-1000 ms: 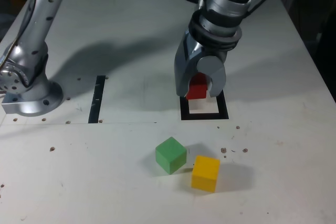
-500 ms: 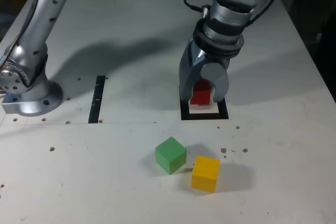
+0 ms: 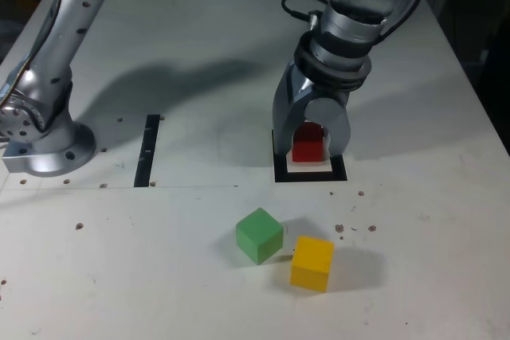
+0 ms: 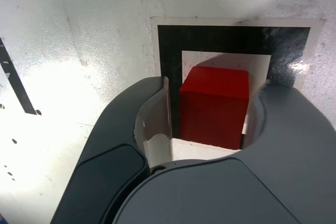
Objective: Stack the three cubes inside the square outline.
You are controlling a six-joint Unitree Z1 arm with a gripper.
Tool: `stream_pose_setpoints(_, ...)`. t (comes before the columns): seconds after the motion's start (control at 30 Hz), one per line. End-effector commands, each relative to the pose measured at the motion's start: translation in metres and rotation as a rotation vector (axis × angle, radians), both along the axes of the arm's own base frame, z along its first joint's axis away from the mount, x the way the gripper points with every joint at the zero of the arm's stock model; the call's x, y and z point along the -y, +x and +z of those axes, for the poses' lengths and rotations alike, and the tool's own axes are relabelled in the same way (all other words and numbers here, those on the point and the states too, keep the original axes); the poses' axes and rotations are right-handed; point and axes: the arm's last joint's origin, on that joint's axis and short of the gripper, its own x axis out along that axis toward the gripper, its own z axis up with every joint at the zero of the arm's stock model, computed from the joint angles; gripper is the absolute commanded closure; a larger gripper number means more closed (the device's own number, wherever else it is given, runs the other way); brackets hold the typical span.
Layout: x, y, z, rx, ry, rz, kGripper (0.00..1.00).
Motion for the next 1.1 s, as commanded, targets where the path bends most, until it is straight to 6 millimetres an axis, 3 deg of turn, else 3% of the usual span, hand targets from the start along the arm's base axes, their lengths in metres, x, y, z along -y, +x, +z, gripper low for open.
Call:
stream_pose_setpoints(0.0, -0.001, 0.0, -0.001, -0.01, -0.001, 0.0, 0.05)
stream_pose_setpoints(0.2, -0.001, -0.004, 0.011, -0.015, 0.001, -0.002, 0.01)
stream_pose_setpoints(0.47, 0.02, -0.029, 0.074, 0.017, 0.022, -0.158, 0.01)
stream_pose_setpoints(0.73, 0.088, -0.048, 0.099, 0.107, 0.041, -0.393, 0.01)
stream_pose_setpoints(1.07, 0.175, -0.07, 0.083, 0.077, -0.031, -0.483, 0.02)
